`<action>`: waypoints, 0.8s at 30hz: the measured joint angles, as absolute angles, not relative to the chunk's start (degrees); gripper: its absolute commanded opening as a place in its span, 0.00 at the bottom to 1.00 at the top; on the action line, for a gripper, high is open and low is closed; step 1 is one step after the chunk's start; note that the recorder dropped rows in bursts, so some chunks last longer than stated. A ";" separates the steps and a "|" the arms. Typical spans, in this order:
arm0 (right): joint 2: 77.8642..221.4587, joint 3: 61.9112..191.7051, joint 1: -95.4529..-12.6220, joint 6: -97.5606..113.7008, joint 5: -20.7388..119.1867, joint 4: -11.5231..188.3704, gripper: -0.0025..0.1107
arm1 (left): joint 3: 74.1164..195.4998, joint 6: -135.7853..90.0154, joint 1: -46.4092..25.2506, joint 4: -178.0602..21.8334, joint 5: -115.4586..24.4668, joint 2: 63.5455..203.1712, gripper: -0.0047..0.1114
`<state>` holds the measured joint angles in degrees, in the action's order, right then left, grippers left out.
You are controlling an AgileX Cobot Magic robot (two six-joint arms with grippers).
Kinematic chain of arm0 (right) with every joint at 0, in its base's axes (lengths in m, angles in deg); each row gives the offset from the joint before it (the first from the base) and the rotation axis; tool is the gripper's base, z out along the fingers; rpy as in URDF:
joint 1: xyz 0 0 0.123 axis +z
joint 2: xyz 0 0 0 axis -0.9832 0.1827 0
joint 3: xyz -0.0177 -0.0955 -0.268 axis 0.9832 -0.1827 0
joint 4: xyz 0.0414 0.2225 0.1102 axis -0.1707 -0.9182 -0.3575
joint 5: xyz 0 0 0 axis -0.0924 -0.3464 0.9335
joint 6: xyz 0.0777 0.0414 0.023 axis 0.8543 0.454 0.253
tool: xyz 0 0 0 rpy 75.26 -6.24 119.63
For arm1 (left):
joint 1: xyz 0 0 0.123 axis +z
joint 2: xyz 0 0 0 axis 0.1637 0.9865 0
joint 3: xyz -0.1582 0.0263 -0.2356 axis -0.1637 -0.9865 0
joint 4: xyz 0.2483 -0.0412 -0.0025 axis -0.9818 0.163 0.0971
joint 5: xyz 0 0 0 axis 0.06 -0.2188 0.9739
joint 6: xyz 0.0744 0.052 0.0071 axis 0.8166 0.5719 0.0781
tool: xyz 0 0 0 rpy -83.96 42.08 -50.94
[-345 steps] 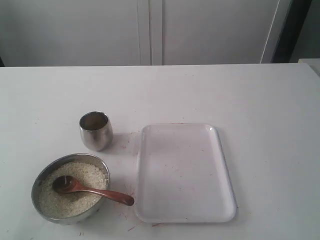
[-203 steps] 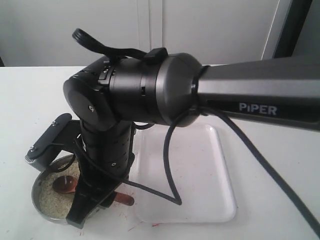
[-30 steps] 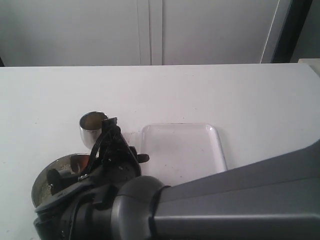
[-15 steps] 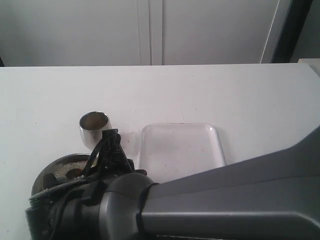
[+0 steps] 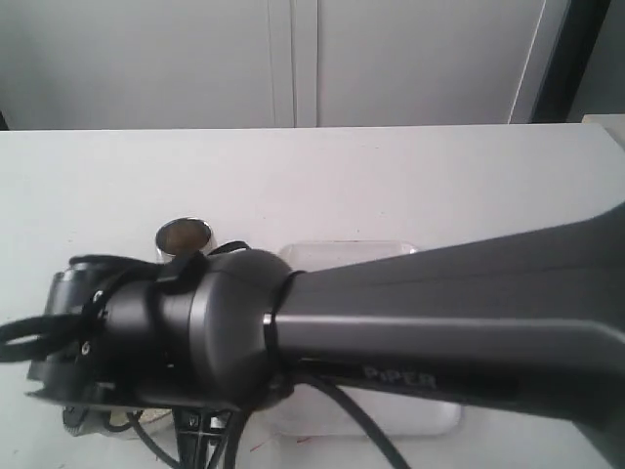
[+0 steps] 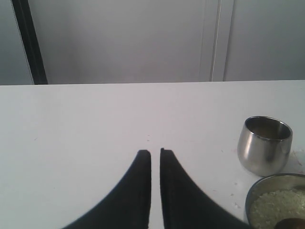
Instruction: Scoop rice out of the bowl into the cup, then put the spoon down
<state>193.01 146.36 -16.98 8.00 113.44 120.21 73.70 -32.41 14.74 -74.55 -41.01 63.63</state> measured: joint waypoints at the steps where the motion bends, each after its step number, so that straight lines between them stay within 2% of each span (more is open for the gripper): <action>1: 192.89 146.36 -17.52 7.45 113.44 118.78 0.02 | 73.70 -32.41 14.74 -74.55 -41.01 63.63 0.16; 24: 186.89 146.63 -24.50 0.38 110.97 97.53 0.02 | 73.70 -32.41 14.74 -74.55 -41.01 63.63 0.16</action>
